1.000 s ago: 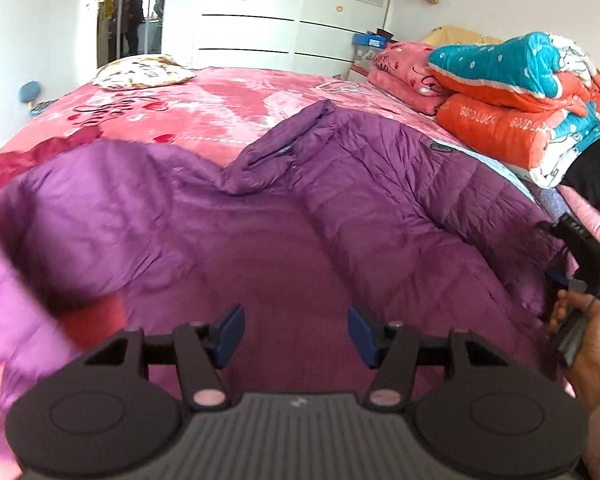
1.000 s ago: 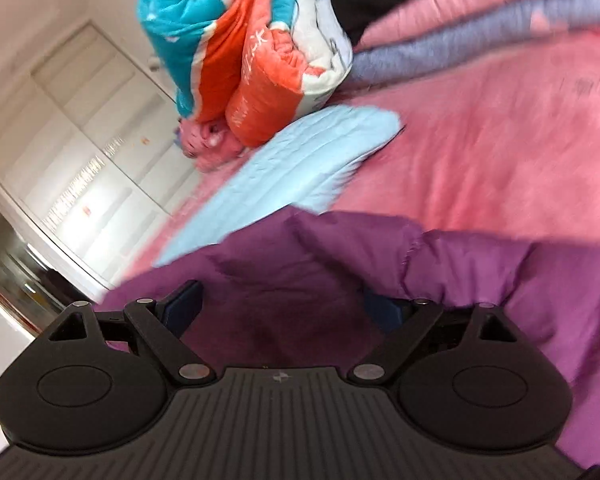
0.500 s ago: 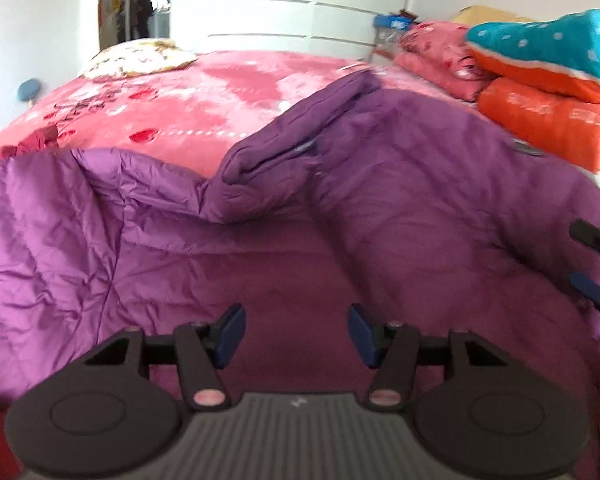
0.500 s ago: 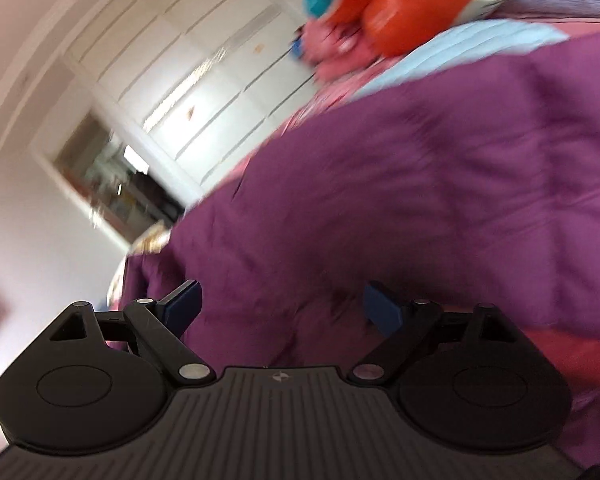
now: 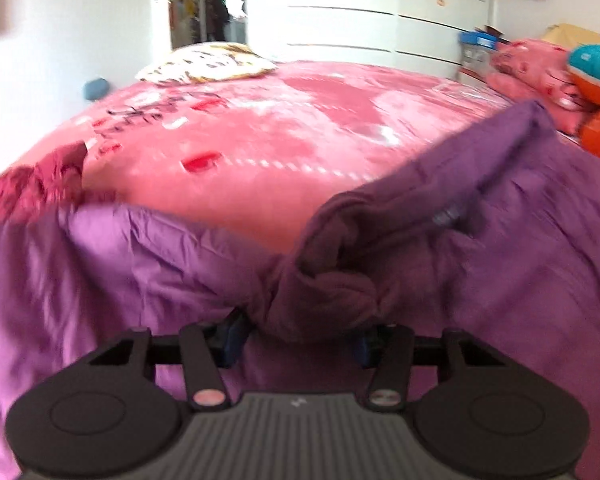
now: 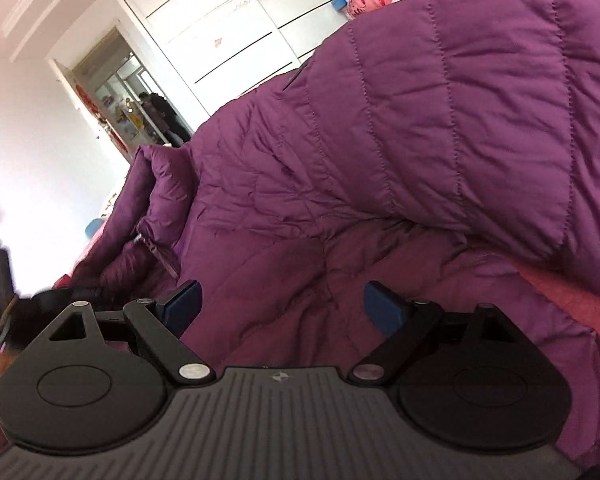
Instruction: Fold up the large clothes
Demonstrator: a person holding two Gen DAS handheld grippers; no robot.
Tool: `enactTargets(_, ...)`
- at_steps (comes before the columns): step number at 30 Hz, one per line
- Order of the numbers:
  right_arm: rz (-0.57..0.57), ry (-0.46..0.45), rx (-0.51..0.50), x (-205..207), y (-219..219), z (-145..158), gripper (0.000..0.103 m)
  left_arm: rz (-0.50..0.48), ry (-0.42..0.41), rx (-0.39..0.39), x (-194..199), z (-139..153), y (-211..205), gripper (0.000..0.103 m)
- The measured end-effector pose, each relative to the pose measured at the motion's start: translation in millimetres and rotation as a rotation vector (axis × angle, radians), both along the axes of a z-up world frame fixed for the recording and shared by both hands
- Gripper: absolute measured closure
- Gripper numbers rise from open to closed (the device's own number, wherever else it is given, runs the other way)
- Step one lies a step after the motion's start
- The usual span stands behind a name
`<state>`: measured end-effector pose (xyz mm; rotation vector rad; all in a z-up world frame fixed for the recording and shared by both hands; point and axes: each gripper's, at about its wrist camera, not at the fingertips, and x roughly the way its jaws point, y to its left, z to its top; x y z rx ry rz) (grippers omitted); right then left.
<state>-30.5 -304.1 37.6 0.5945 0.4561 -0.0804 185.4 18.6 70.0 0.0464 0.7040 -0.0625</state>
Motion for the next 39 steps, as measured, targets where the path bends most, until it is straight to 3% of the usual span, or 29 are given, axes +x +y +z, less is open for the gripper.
enactTargets(7, 0.011, 0.029, -0.006, 17, 4, -3, 0.0, 0.179, -0.055, 0.049, 58, -11, 9, 0.051)
enactTargets(15, 0.029, 0.072, -0.048, 24, 18, -7, 0.0, 0.166, -0.141, 0.17, 72, -44, -2, 0.044)
enactTargets(22, 0.03, 0.088, -0.068, 29, 23, -6, 0.0, 0.156, -0.16, 0.152, 69, -38, 3, 0.043)
enactTargets(27, 0.025, 0.078, -0.038, 28, 21, -1, 0.0, 0.063, -0.232, 0.17, 32, -17, -6, 0.041)
enactTargets(31, 0.007, 0.042, 0.029, 18, 10, 1, 0.0, -0.047, -0.274, 0.123, -17, 4, -16, 0.036)
enactTargets(34, -0.035, -0.005, 0.101, 8, -8, 6, 0.0, -0.121, -0.262, 0.103, -53, 14, -25, 0.035)
enactTargets(39, -0.163, -0.041, 0.107, -15, -37, 16, 0.0, -0.2, -0.199, 0.037, -109, 25, -31, 0.034)
